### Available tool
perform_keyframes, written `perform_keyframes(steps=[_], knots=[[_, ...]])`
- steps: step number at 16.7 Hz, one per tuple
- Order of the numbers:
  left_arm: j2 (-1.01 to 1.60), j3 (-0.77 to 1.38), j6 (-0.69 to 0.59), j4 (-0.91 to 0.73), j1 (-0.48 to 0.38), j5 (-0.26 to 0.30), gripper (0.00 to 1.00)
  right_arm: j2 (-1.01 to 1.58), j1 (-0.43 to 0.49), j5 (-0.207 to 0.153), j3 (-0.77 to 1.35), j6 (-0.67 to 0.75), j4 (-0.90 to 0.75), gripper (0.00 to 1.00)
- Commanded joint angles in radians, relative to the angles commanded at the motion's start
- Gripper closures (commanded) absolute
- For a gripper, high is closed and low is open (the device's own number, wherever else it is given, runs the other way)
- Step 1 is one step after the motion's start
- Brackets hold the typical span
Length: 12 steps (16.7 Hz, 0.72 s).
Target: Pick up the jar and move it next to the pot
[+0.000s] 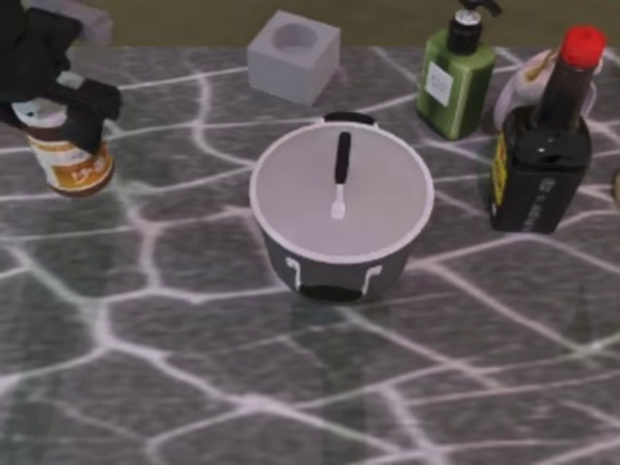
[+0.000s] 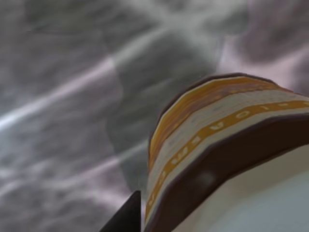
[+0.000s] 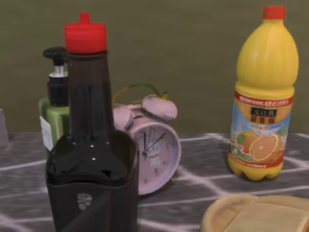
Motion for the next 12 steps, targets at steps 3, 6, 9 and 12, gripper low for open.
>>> perform_keyframes(steps=[3,6,9,12], knots=[[-0.020,-0.071,-0.213,0.056,-0.073,-0.041,1.00,0.000,0.000,0.000,0.000,0.000,0.000,0.00],[-0.041,-0.148,-0.432,0.114,-0.149,-0.082,1.00,0.000,0.000,0.000,0.000,0.000,0.000,0.00],[-0.059,-0.213,-0.591,0.161,-0.211,-0.115,1.00,0.000,0.000,0.000,0.000,0.000,0.000,0.00],[-0.068,-0.245,-0.655,0.183,-0.241,-0.131,1.00,0.000,0.000,0.000,0.000,0.000,0.000,0.00]])
